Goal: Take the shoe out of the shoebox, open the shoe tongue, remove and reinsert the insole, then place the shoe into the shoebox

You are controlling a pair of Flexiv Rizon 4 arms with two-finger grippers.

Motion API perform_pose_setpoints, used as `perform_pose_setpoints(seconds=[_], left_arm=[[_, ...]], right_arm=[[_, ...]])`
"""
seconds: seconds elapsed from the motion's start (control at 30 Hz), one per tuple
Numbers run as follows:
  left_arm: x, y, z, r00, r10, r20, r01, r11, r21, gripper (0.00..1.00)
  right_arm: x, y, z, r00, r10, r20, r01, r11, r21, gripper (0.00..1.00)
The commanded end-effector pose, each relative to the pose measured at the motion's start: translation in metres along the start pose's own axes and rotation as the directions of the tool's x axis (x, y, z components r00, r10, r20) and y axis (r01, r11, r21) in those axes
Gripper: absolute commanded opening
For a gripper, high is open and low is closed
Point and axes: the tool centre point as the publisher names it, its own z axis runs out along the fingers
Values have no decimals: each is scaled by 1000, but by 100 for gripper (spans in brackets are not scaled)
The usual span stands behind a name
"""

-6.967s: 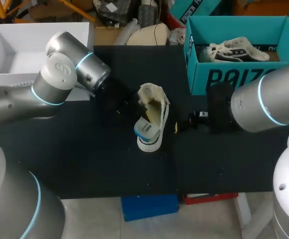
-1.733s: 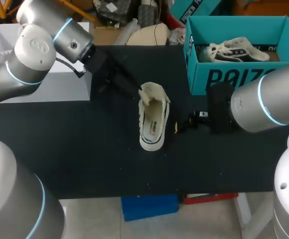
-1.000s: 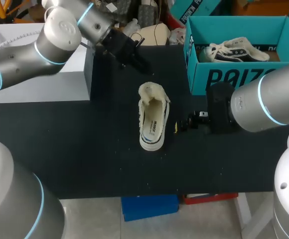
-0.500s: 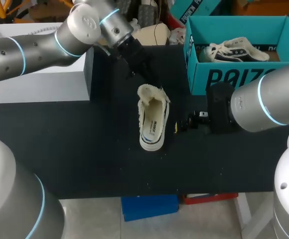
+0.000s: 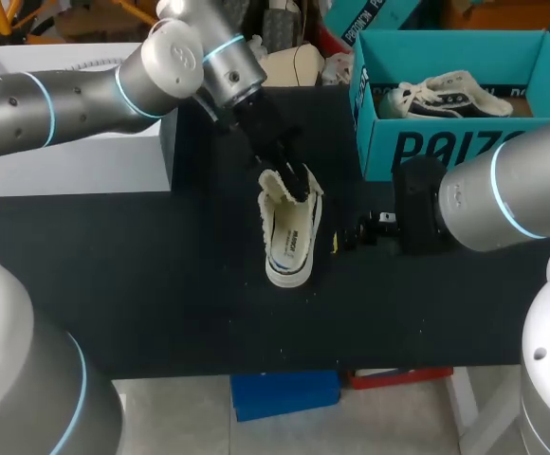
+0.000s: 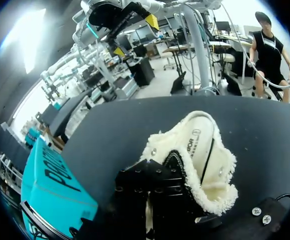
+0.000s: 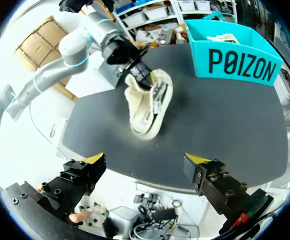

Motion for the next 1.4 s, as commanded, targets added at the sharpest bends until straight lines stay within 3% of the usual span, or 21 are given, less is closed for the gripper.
perform_pose_setpoints(seconds=[0.03, 0.23, 0.3, 0.33, 0.4, 0.6, 0.7, 0.83, 1.2, 1.4], left_arm=[[-3, 3, 6, 1000, 1, -3, -1, 1000, -4, 0], [-26, -2, -9, 993, 84, 81, -76, 993, -88, 0], [-35, -9, -19, 983, 127, 131, -110, 985, -131, 6], [-38, -13, -27, 976, 151, 159, -127, 980, -156, 0], [-40, -16, -41, 964, 190, 187, -148, 965, -216, 0], [-16, -14, -78, 968, 224, 116, -160, 900, -407, 0], [-1, -8, -86, 978, 202, 58, -154, 877, -456, 0], [9, -3, -82, 981, 194, 23, -160, 864, -478, 0], [18, 8, -40, 986, 167, 4, -150, 895, -420, 0], [24, 2, -27, 987, 160, 9, -144, 908, -394, 0]], right_arm=[[1, 0, 0, 1000, 0, 3, 0, 1000, 0, 100], [1, 0, 0, 1000, 0, 3, 0, 1000, 0, 100], [1, 0, 0, 1000, 0, 3, 0, 1000, 0, 100], [1, 0, 0, 1000, 0, 3, 0, 1000, 0, 100], [1, 0, 0, 1000, 0, 3, 0, 1000, 0, 100], [1, 0, 0, 1000, 0, 3, 0, 1000, 0, 100], [1, 0, 0, 1000, 0, 3, 0, 1000, 0, 100], [1, 0, 0, 1000, 0, 3, 0, 1000, 0, 100], [1, 0, 0, 1000, 0, 3, 0, 1000, 0, 100], [1, 0, 0, 1000, 0, 3, 0, 1000, 0, 100]])
